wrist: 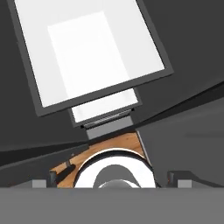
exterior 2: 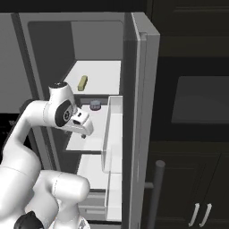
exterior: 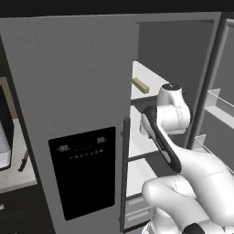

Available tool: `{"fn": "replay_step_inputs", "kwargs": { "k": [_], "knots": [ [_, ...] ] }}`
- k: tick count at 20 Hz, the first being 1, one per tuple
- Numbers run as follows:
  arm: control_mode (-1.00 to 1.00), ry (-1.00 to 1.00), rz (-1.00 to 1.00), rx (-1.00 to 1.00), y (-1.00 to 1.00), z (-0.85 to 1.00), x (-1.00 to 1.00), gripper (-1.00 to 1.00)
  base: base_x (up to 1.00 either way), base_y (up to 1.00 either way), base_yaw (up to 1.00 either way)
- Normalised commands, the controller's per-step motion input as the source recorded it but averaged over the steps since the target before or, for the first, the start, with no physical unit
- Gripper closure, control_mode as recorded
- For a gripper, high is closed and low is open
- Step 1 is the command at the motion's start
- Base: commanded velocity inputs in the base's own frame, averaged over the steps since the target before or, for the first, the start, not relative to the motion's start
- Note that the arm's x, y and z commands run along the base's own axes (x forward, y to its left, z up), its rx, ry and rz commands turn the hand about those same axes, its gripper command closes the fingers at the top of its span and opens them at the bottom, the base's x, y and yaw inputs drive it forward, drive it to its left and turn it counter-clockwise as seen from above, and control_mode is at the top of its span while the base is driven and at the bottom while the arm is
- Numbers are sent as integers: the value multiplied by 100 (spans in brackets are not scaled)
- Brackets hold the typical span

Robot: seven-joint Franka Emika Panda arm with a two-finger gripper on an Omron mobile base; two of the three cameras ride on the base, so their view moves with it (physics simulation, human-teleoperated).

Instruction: Retrieve the butter from the fridge and place it on a plate on the dining table. Then retrieve the butter knife by the fridge and place it near the plate.

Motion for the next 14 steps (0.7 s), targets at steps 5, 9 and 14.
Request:
{"fn": "replay_step_inputs", "kwargs": {
  "k": [5, 9, 14],
  "knots": [
    [-100, -27, 10, -10, -6, 51, -2, -100, 0, 0, 0],
    [-100, -20, 8, -7, 0, 57, -3, -100, 0, 0, 0],
    [-100, -28, 5, 1, -1, 71, 0, -100, 0, 0, 0]
  ]
}}
